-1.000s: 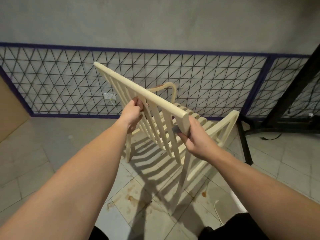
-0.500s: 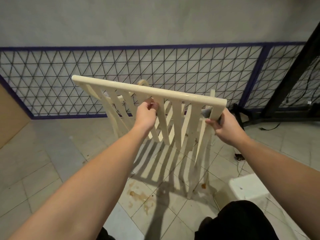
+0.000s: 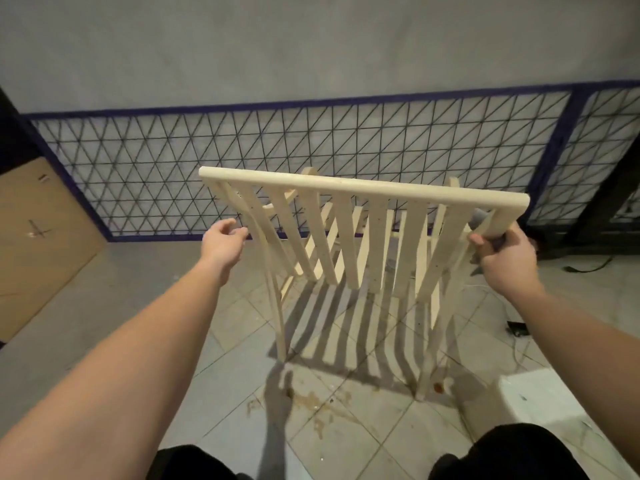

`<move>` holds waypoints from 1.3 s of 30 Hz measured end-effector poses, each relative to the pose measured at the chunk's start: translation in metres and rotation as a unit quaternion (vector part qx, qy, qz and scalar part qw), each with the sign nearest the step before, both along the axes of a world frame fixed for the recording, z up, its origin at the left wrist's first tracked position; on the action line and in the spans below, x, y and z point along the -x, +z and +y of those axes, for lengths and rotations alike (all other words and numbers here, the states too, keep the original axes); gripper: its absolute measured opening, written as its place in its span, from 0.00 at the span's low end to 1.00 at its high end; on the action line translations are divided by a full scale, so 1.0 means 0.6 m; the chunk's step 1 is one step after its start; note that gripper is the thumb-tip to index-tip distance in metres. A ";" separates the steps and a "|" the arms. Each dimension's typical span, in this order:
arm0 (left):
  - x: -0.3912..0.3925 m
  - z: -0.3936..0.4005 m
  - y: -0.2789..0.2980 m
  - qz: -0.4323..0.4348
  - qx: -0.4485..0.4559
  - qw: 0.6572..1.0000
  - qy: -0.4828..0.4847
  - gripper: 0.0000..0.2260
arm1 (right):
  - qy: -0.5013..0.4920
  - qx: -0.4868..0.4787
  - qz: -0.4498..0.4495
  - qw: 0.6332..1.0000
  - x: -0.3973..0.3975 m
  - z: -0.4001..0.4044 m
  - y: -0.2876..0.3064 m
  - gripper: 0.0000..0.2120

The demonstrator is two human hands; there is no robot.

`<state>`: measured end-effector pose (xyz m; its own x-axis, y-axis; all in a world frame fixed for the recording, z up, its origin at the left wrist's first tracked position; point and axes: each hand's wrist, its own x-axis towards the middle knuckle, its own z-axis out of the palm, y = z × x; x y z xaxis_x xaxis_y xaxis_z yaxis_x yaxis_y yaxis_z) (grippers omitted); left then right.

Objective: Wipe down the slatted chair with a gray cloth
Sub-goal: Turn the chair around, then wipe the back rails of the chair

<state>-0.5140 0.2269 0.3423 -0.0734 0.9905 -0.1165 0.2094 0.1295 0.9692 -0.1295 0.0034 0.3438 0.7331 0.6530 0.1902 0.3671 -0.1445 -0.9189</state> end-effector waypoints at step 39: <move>0.008 -0.071 0.036 0.032 -0.202 0.979 0.002 0.07 | -0.003 0.175 0.084 0.981 0.060 -0.072 -0.038 0.20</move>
<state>-0.5186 0.1843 0.3638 -0.0725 0.9542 0.2903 0.2716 -0.2612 0.9263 -0.1657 -0.0400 0.3212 0.7382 0.6529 -0.1698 0.2124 -0.4638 -0.8601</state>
